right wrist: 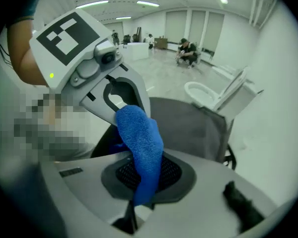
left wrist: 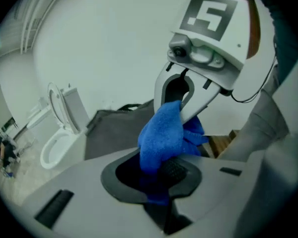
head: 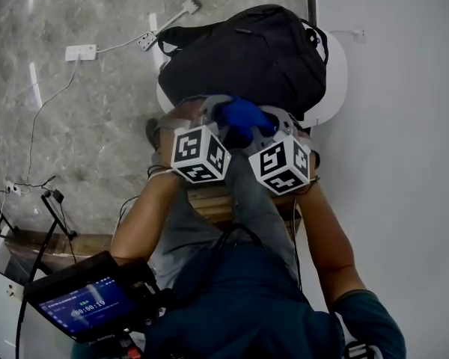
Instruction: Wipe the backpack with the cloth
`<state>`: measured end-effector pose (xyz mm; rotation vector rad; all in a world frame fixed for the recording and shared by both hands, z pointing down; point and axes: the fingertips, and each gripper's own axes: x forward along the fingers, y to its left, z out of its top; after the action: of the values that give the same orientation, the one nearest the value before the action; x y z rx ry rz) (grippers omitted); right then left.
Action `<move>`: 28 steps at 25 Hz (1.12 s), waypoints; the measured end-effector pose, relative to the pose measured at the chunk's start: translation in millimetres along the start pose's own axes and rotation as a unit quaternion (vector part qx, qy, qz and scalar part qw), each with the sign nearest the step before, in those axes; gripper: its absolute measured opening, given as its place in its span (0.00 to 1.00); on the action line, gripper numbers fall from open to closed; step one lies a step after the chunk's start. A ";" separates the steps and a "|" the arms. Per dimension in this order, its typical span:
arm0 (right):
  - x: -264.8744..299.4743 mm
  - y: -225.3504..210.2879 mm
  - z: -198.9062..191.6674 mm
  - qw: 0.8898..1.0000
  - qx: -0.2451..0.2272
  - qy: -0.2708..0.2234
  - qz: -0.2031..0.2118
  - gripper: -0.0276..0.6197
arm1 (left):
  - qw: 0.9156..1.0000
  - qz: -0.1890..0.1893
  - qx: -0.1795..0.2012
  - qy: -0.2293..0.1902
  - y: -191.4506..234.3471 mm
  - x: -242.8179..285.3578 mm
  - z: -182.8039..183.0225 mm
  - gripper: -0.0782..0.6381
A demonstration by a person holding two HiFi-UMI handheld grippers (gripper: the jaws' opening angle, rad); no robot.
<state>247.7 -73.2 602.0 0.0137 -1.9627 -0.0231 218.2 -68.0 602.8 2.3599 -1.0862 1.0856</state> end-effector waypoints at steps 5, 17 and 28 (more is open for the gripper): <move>2.1 -138.9 18.3 0.993 0.031 0.006 -0.115 0.09 | 0.986 0.030 0.165 0.013 123.1 42.1 87.7 0.21; -12.7 -134.9 -43.5 0.982 0.097 0.023 -0.159 0.09 | 0.945 -0.034 0.324 -0.003 69.3 102.7 134.9 0.21; 9.7 -16.0 -41.5 0.991 0.130 -0.005 0.000 0.09 | 0.989 -0.081 0.116 -0.046 2.2 56.1 56.8 0.21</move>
<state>282.3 -89.7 626.4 0.1843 -1.9637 0.2345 268.9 -129.5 607.6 2.6494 -0.8176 1.1065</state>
